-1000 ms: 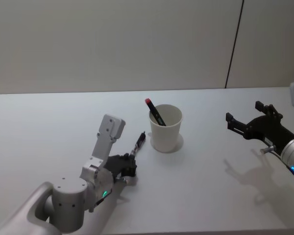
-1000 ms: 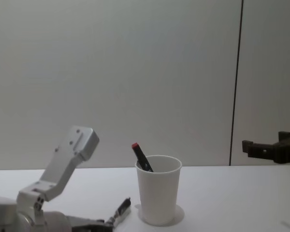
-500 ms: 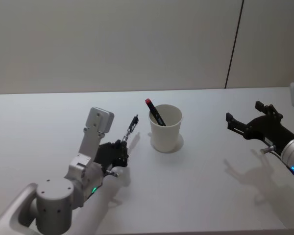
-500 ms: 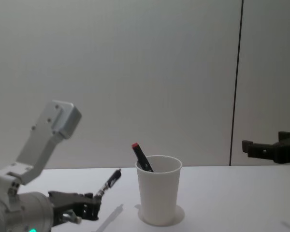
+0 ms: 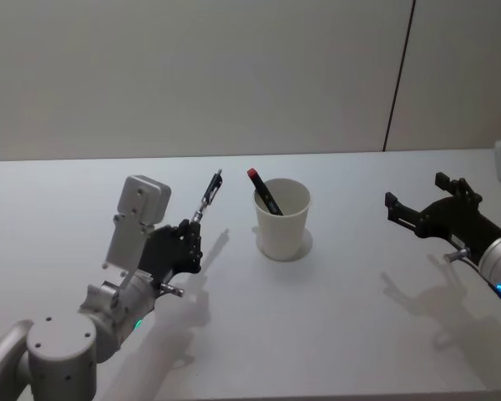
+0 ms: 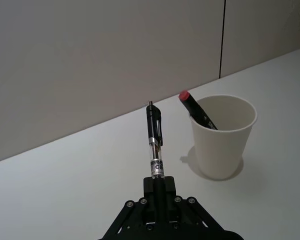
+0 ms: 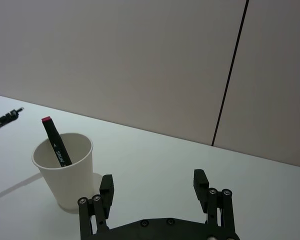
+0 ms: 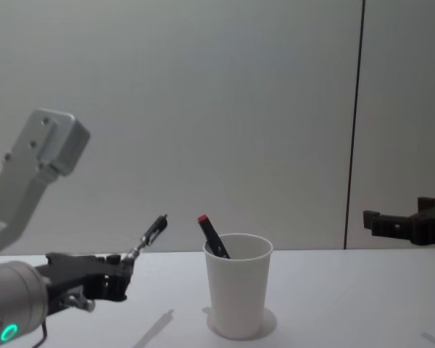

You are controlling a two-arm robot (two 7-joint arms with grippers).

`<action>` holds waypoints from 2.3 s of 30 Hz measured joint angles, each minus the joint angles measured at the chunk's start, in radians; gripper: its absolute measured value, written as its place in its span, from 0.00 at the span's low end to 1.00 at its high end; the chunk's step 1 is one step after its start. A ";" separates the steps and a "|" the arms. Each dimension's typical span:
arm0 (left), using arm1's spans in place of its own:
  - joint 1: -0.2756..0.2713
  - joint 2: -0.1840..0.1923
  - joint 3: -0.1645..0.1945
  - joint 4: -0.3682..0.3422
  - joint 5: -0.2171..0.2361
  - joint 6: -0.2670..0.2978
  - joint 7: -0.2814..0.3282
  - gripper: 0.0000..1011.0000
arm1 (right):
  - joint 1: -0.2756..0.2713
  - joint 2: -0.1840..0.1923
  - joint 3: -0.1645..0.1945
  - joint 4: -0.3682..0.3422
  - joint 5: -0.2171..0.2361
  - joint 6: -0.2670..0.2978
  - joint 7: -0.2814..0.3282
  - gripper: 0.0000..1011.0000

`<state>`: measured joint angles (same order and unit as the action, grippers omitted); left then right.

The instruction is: Place the pen into the pen holder.

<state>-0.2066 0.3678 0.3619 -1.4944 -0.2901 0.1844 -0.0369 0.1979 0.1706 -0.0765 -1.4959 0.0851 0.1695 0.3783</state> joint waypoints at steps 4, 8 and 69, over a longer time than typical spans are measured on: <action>0.021 0.017 -0.006 -0.037 0.006 -0.029 0.004 0.13 | 0.000 0.000 0.000 0.000 0.000 0.000 0.000 0.99; 0.033 0.026 -0.009 -0.055 0.015 -0.064 0.002 0.13 | 0.000 0.000 0.000 0.000 0.000 0.000 0.000 0.99; -0.136 -0.085 0.043 0.179 0.039 -0.453 -0.628 0.13 | 0.000 0.000 0.000 0.000 0.000 0.000 0.000 0.99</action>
<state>-0.3430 0.2826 0.4053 -1.3157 -0.2512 -0.2684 -0.6652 0.1979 0.1706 -0.0766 -1.4959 0.0851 0.1695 0.3783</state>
